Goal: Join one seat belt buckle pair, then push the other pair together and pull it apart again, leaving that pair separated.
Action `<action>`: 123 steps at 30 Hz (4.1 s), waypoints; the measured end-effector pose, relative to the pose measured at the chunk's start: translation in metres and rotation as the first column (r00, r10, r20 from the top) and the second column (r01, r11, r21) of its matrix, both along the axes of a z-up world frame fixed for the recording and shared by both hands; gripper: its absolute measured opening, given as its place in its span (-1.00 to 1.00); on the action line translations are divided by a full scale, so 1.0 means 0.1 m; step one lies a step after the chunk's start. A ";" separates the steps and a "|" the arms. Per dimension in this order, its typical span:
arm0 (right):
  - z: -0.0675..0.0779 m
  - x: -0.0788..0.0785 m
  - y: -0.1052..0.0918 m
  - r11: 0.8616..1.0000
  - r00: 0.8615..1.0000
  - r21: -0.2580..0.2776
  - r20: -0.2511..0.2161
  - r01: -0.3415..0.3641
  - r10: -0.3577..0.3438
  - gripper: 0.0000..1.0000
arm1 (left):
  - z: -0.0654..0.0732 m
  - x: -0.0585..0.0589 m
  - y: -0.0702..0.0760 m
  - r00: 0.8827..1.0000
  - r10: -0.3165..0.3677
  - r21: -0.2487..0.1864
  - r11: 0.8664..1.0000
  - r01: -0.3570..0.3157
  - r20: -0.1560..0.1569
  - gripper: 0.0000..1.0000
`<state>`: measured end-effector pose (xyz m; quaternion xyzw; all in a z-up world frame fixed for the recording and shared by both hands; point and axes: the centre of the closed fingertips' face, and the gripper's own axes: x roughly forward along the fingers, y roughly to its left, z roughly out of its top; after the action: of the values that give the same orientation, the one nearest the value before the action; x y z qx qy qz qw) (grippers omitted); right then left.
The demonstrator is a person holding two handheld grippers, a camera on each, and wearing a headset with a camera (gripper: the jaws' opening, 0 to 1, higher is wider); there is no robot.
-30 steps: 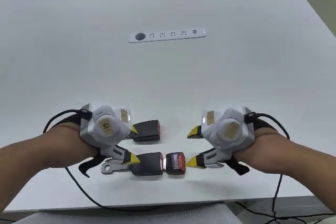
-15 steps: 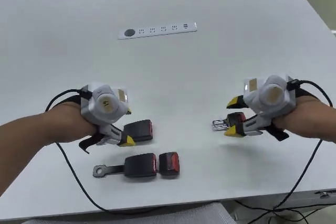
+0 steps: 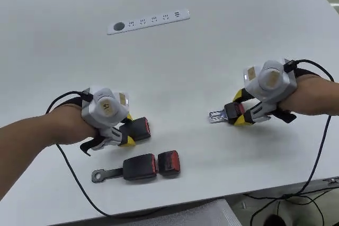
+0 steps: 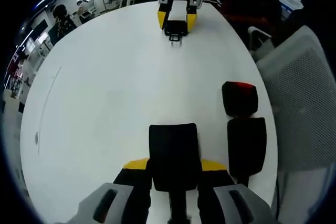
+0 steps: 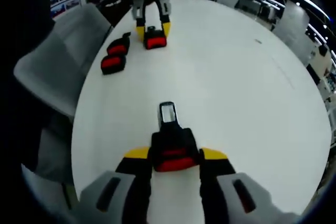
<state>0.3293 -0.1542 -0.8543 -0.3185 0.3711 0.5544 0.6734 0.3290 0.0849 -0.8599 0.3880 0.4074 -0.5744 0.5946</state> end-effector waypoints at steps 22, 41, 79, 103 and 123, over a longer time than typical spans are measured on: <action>-0.05 -0.01 -0.01 1.000 1.000 -0.026 -0.023 0.000 -0.001 -0.32 | 0.03 -0.04 0.00 1.000 -0.006 -0.010 1.000 0.006 -0.004 -0.32; -0.08 0.01 -0.04 0.999 0.999 -0.015 -0.009 0.030 -0.030 -0.33 | 0.02 -0.03 0.01 0.999 -0.033 0.030 0.999 0.034 -0.007 -0.32; -0.07 0.08 1.23 0.992 0.999 0.120 0.021 0.028 -0.031 -0.32 | 0.03 -0.03 0.06 0.998 -0.057 0.055 0.997 0.057 -0.001 -0.32; -0.06 -0.04 1.60 0.995 0.999 0.093 0.040 -0.037 0.033 -0.33 | -0.04 -0.03 0.04 0.999 -0.040 0.061 0.997 0.040 -0.006 -0.32; -0.05 -0.01 1.90 0.989 0.998 0.139 0.036 -0.049 0.044 -0.39 | -0.02 -0.02 0.04 0.998 -0.065 0.040 0.997 0.065 0.002 -0.35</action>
<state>0.3286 0.0355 -0.8592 -0.2880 0.3126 0.5895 0.6869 0.3269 0.0886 -0.8622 0.4140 0.4050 -0.5843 0.5685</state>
